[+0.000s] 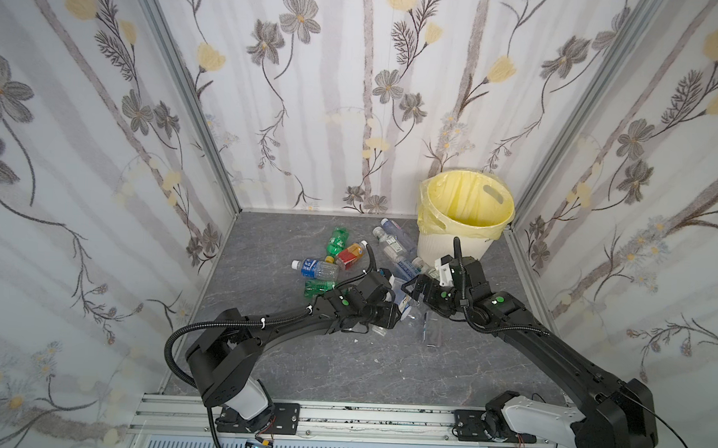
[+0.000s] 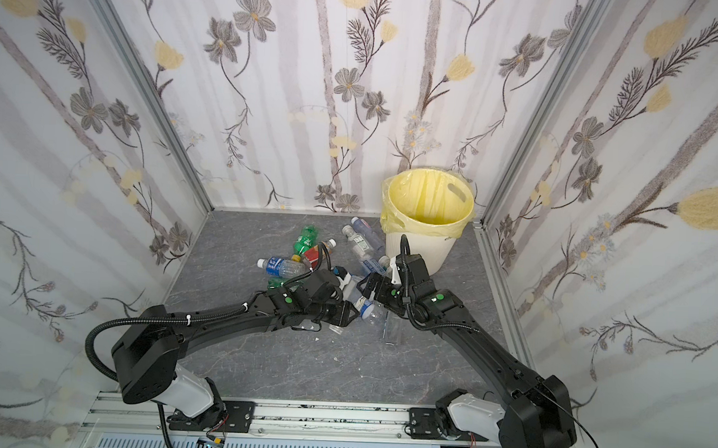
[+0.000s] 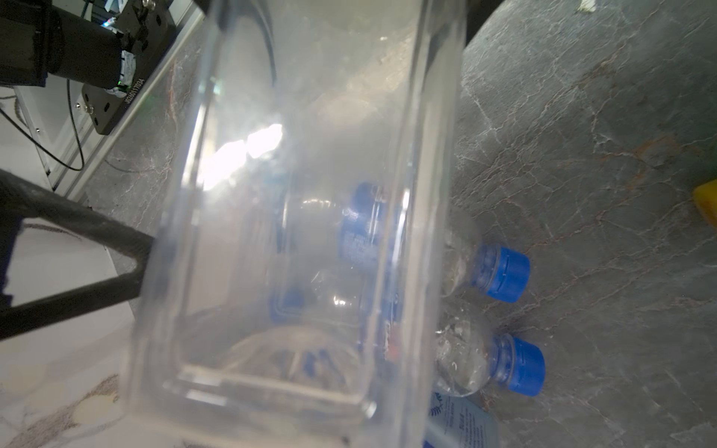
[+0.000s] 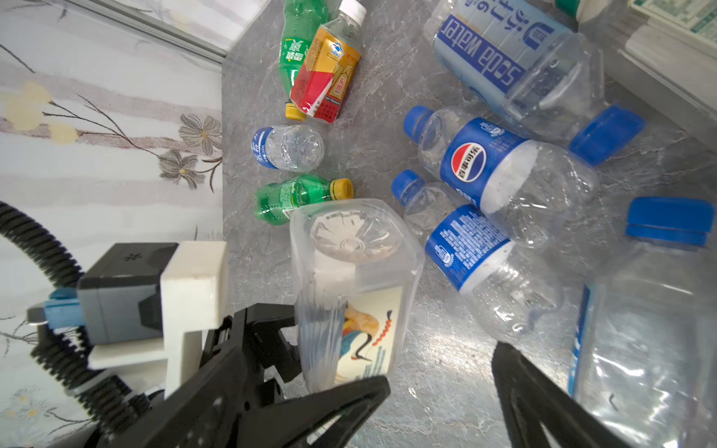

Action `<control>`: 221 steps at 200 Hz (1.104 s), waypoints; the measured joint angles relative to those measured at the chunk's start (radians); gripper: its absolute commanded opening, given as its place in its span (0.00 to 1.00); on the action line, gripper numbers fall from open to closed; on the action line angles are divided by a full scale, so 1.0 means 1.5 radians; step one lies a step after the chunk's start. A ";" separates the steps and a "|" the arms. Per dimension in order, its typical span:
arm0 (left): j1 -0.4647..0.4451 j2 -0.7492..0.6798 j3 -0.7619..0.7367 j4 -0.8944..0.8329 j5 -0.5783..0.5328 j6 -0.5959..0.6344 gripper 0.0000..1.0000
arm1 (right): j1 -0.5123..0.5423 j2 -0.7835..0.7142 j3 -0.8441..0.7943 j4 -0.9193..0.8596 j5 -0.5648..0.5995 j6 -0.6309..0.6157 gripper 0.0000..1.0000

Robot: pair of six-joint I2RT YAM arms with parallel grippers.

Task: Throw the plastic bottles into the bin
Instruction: 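Lift the square bottle with the left gripper toward the right gripper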

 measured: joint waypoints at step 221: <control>0.010 -0.038 0.042 -0.005 0.042 -0.012 0.57 | 0.010 0.104 0.063 0.086 -0.052 0.043 0.53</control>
